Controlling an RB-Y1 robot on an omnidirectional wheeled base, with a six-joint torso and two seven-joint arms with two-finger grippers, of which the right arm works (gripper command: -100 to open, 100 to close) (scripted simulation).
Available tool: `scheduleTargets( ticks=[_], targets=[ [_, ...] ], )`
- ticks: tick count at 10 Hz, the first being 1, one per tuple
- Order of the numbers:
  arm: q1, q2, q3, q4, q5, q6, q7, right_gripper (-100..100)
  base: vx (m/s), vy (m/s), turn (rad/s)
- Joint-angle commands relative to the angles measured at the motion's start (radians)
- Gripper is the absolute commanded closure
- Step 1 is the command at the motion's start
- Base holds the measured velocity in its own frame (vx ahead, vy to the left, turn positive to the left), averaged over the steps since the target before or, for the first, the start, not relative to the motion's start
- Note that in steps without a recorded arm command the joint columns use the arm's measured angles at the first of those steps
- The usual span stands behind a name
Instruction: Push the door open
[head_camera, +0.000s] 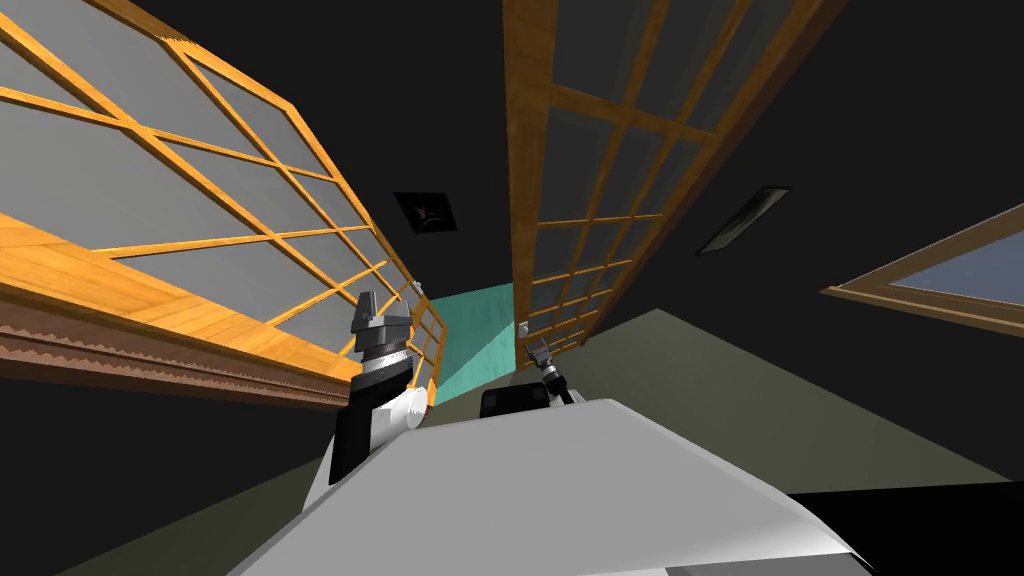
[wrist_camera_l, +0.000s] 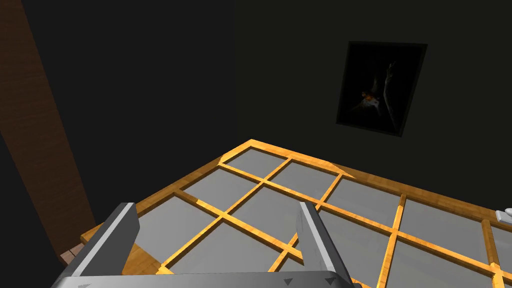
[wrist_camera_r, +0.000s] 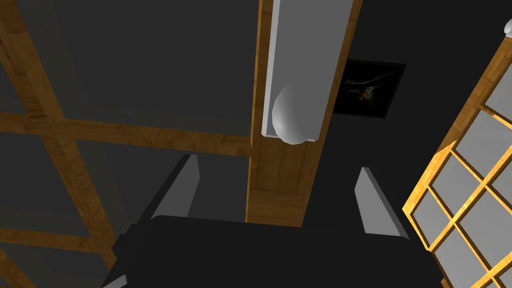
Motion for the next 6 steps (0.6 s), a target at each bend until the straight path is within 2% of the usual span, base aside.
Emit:
scheduleTargets(
  ticks=[1,2,4,5,6],
  targets=[
    [-0.003,-0.002,-0.003,0.001,-0.002,0.000,-0.005,-100,0.221,0.031,0.017],
    [-0.005,0.006,-0.006,0.005,-0.003,-0.001,-0.006,-100,0.178,0.031,0.020],
    [-0.011,0.042,-0.010,0.013,-0.006,-0.005,-0.008,-100,0.187,0.057,0.018],
    [-0.003,0.030,-0.007,0.000,-0.004,0.000,-0.008,-100,0.084,0.031,-0.012],
    [-0.003,0.030,-0.007,0.000,-0.004,0.000,-0.008,100,-0.020,-0.005,0.000]
  ],
)
